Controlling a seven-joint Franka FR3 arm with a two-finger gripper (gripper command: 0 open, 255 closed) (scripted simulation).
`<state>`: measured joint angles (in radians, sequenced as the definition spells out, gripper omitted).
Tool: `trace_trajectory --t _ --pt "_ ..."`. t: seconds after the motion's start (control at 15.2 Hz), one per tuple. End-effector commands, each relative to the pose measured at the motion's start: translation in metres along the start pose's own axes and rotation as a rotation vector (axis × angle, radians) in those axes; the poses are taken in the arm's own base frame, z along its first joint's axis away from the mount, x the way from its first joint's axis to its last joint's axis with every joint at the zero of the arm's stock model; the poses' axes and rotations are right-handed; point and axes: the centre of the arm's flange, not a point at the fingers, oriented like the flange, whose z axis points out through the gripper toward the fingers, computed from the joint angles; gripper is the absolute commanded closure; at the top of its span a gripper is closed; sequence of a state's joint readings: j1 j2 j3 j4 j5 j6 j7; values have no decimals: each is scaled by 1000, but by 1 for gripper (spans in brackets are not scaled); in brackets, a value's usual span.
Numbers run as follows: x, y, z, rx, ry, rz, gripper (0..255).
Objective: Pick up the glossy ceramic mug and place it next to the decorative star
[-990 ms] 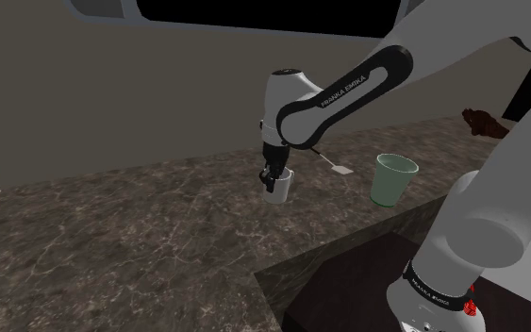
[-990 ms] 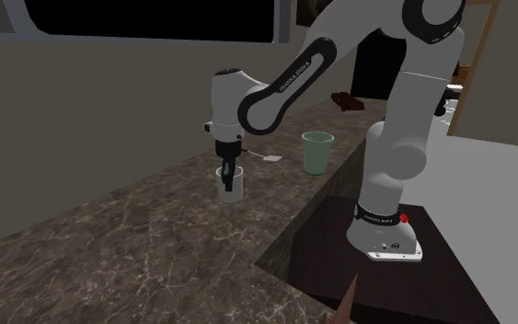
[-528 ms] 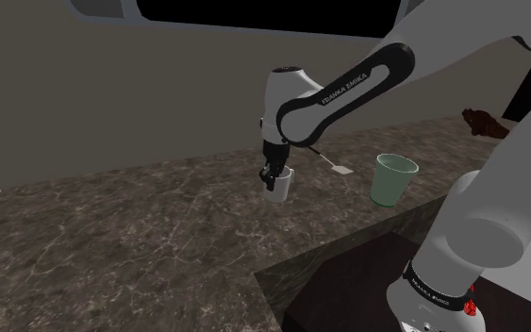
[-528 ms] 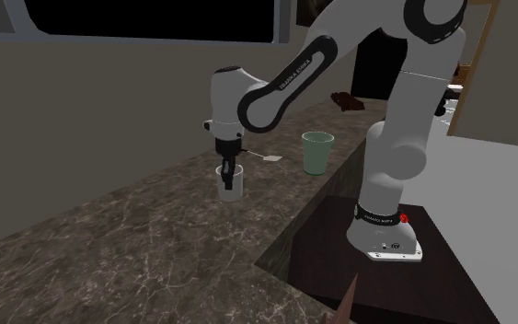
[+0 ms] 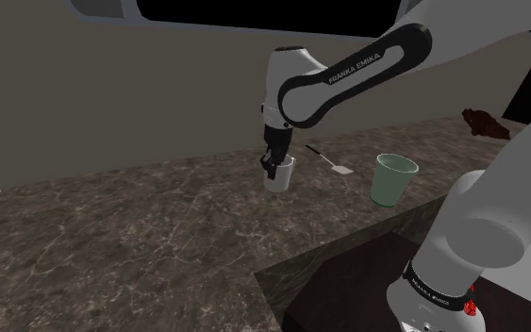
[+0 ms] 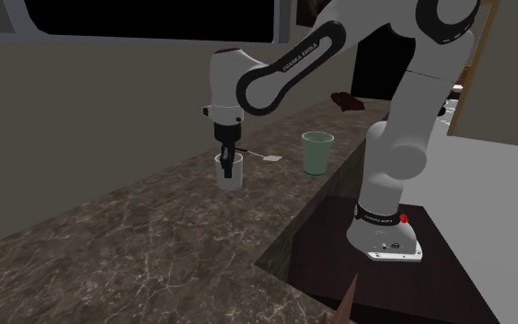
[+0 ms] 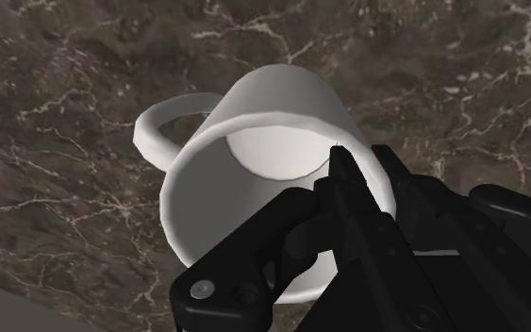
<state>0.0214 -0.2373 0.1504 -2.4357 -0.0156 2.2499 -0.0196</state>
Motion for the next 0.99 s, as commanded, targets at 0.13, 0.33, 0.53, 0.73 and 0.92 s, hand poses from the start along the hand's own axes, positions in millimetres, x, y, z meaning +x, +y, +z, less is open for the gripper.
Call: trace_trajectory --t 0.13,0.33,0.53,0.73,0.92 --pt "1 1 -21 0 0 0 255" --pt "2 1 -36 0 0 0 255" --pt "3 2 -52 0 0 0 255" --pt "4 3 -68 0 0 0 255" --pt "4 4 -84 0 0 0 255"
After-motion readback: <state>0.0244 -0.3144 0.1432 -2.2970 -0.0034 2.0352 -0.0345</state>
